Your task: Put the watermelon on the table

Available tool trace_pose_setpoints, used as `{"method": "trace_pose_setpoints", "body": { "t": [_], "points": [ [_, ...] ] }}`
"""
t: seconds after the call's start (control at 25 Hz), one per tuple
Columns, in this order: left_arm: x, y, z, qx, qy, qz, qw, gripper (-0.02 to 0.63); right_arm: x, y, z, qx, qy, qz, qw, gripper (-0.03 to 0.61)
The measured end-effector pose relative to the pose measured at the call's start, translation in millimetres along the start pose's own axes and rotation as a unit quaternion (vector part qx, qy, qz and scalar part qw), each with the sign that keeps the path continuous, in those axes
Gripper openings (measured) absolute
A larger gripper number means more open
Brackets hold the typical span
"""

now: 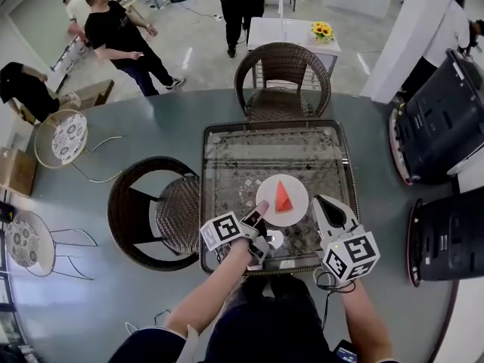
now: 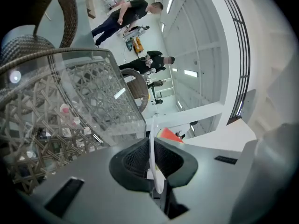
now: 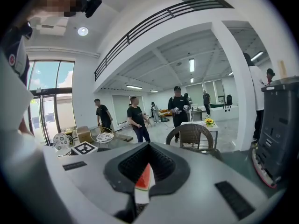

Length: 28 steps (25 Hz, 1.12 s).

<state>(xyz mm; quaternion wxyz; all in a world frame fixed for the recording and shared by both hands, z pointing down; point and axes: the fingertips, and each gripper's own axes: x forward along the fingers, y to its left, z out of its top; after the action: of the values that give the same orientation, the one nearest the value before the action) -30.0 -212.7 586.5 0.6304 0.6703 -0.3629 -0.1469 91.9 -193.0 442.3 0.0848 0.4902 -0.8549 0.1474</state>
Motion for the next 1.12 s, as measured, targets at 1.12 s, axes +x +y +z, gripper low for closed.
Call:
{"method": "trace_pose_setpoints", "body": {
  "t": [1.12],
  "points": [
    [75.5,120.4,-30.7,-0.031,0.041,0.080,0.9955,0.020,16.9,-50.5,-84.5,0.046,0.083,-0.027,0.995,0.000]
  ]
}}
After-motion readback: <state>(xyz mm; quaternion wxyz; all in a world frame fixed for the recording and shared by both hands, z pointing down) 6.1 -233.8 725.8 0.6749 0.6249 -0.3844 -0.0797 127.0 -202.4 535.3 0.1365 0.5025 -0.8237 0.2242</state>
